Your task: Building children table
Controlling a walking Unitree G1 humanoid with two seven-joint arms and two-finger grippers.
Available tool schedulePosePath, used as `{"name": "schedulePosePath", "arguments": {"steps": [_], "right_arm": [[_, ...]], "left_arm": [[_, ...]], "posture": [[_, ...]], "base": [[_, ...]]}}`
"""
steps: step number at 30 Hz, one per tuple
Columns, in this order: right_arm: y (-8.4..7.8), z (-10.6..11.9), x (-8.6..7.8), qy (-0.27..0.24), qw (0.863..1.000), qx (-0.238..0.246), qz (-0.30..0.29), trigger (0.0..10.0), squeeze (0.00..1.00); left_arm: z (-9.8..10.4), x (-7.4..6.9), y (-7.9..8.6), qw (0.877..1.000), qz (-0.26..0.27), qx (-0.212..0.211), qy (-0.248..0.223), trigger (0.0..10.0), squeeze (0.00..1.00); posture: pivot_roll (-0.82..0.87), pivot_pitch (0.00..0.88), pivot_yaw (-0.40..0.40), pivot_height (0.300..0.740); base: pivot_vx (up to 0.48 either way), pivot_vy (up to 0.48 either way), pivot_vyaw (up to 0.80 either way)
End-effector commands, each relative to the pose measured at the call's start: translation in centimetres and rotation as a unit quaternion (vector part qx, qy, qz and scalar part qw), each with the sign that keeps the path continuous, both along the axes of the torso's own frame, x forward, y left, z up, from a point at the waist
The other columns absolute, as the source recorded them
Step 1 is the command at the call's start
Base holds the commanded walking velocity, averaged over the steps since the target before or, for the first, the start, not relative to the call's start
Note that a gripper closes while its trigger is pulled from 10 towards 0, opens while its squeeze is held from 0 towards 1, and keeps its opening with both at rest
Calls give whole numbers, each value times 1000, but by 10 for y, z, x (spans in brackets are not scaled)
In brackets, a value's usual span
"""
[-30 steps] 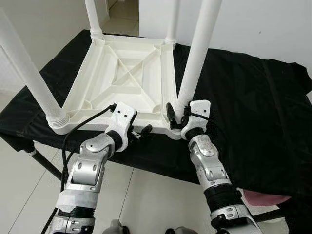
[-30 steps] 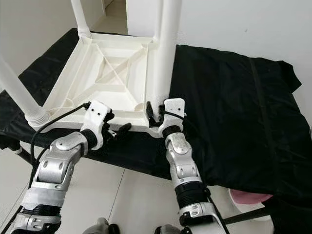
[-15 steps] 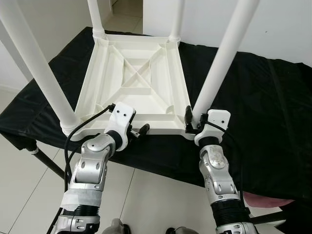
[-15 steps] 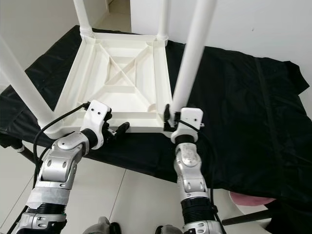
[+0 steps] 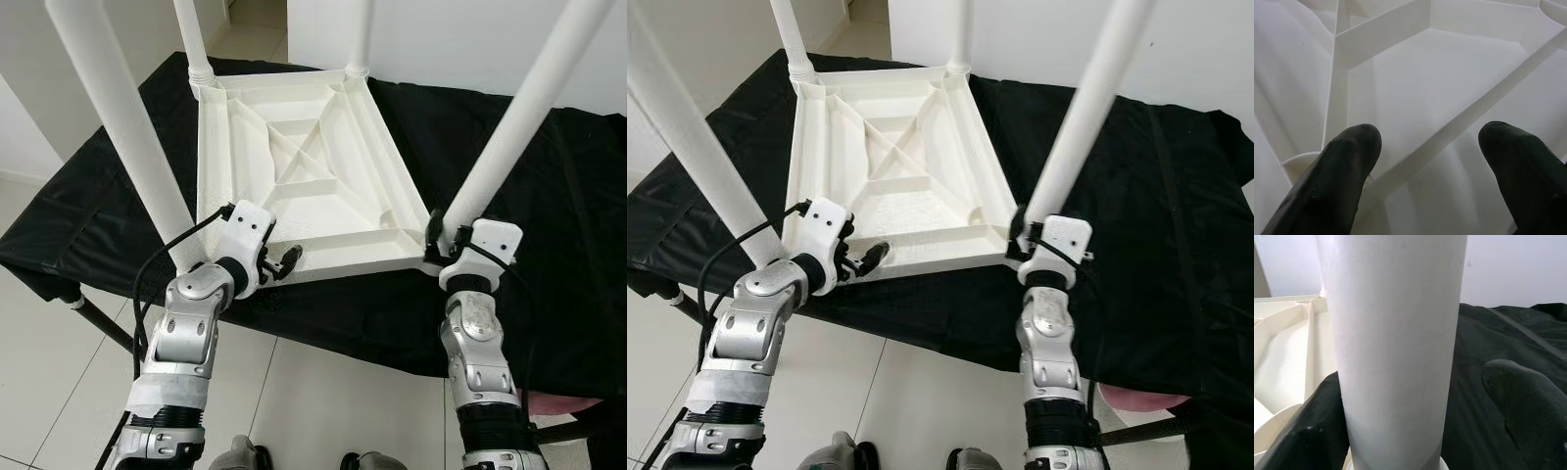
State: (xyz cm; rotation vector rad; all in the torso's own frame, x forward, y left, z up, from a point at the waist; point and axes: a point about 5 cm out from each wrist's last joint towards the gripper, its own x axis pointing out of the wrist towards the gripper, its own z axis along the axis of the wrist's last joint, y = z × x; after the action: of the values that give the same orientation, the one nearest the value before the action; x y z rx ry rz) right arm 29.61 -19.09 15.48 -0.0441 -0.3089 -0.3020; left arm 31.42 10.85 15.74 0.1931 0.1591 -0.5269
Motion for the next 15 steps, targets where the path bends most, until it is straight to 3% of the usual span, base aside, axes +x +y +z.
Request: {"name": "schedulePosePath", "arguments": {"steps": [1, 7, 11, 15], "right_arm": [[-27, -6, -11, 8, 997, 1, -76, 10000, 0], [-30, -7, -14, 9, 996, 1, -91, 10000, 0], [-38, -6, -25, 0, 991, -12, -136, 10000, 0], [-30, -9, -32, 4, 992, -6, -129, 10000, 0]], "left_arm": [[-4, 6, 19, 991, 134, 24, -16, 10000, 0], [-4, 6, 19, 991, 131, 26, -16, 10000, 0], [-5, 6, 19, 992, 118, 31, -15, 10000, 0], [-6, 6, 16, 995, 92, 36, -15, 10000, 0]], "posture": [[-116, 113, 54, 740], [-116, 114, 56, 740], [-125, 114, 67, 740], [-130, 114, 71, 740]], "base": [[0, 0, 0], [0, 0, 0], [0, 0, 0], [0, 0, 0]]}}
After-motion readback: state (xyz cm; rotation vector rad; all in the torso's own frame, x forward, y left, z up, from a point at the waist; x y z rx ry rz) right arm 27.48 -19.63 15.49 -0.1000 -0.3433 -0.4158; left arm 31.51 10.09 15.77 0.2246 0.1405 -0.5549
